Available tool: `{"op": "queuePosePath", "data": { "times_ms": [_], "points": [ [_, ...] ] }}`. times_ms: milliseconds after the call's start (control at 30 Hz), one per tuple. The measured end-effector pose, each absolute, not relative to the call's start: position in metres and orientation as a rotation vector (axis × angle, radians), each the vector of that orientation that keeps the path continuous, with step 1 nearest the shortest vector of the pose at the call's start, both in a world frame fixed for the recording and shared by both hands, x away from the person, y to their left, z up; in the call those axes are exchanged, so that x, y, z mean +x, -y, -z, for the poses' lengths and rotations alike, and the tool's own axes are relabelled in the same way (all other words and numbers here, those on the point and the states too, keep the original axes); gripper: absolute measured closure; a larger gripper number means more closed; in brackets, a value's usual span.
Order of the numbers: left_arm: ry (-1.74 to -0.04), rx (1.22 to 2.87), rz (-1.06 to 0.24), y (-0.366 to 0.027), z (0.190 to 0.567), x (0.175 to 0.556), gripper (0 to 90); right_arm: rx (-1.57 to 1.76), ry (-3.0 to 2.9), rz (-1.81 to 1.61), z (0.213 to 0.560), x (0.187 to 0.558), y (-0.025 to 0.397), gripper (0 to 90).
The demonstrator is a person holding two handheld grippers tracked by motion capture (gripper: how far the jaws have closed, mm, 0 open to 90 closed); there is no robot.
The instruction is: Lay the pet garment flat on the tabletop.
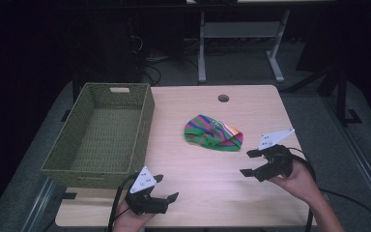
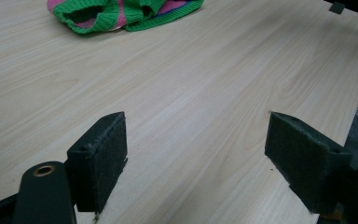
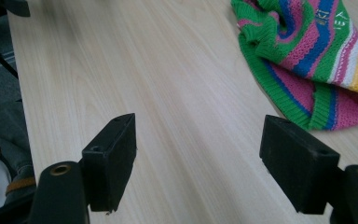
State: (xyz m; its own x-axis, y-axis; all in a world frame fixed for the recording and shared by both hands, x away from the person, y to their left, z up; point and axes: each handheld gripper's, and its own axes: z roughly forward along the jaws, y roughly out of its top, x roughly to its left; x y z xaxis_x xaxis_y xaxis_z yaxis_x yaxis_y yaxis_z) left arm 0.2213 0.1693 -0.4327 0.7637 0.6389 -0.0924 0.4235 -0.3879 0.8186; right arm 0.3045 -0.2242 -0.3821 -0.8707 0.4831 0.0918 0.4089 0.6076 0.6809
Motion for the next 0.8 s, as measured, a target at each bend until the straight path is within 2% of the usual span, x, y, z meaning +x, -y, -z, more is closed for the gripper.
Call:
{"op": "queuePosePath", "data": {
  "times_ms": [500, 800],
  "points": [
    [-0.791, 2.032, -0.294, -0.168, 0.433, 0.221, 20.6, 0.731, -2.735, -1.136, 0.370, 0.326, 0.213, 26.7],
    [-0.789, 2.026, -0.287, -0.170, 0.432, 0.221, 20.6, 0.703, -2.762, -1.089, 0.359, 0.354, 0.193, 26.7]
  ]
}}
